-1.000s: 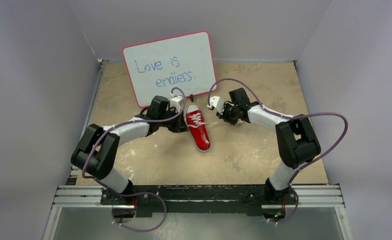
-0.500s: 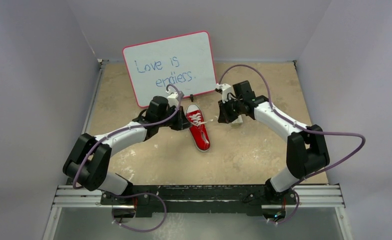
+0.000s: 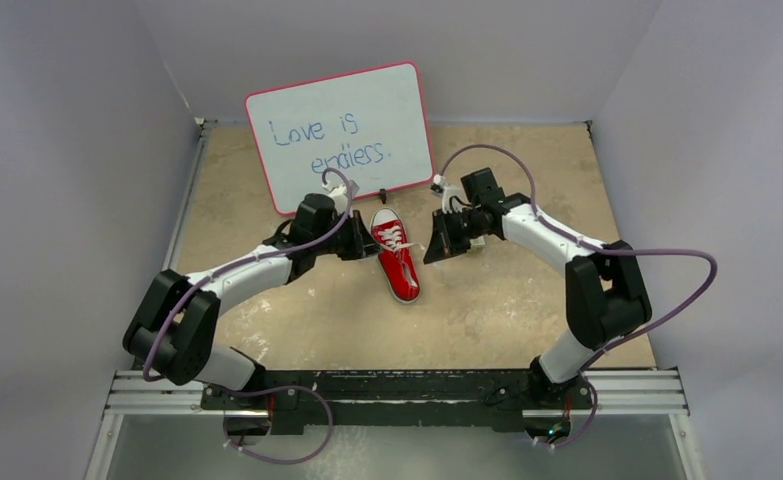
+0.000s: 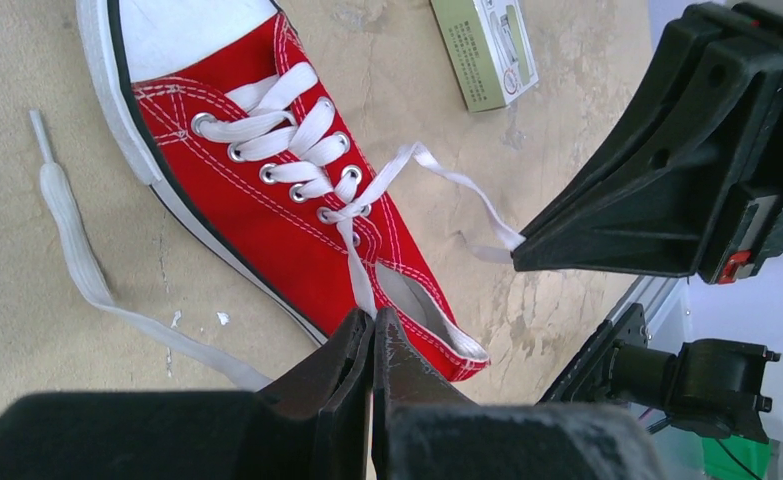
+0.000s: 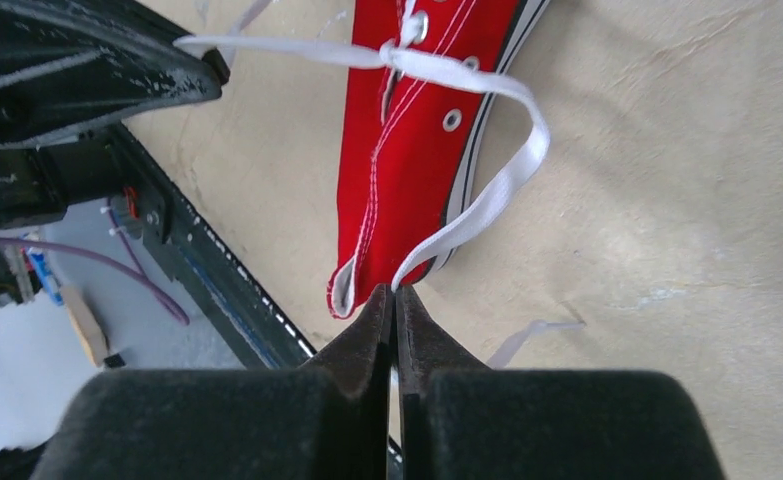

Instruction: Tie the shoes

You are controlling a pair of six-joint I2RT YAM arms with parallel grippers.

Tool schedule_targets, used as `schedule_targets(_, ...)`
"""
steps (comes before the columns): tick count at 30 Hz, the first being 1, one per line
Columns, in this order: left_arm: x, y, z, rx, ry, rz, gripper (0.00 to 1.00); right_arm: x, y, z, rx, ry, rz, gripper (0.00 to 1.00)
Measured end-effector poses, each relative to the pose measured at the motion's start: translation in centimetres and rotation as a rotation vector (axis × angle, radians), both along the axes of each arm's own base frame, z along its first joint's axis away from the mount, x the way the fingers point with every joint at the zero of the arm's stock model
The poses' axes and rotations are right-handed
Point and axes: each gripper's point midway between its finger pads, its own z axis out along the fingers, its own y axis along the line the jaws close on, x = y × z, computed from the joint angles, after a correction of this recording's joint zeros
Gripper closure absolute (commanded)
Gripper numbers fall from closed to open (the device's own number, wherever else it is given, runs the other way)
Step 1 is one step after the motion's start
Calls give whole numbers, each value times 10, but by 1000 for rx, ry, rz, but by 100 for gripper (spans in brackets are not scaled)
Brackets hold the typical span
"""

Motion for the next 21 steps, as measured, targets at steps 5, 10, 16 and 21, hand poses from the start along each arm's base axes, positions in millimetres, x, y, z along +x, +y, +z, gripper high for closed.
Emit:
schedule_targets(5, -7, 2, -6, -5, 15, -1, 100, -26, 16, -2, 85, 74, 77, 93)
schedule_targets(10, -14, 1, -2, -19, 7, -21, 100, -40, 24, -2, 106, 110, 106, 60)
schedule_targets(16, -20, 0, -5, -26, 4, -35, 100, -24, -12, -35, -146, 52, -11, 40)
schedule_targets(21, -20, 0, -8, -22, 4, -38, 100, -33, -30, -45, -243, -15, 71, 39)
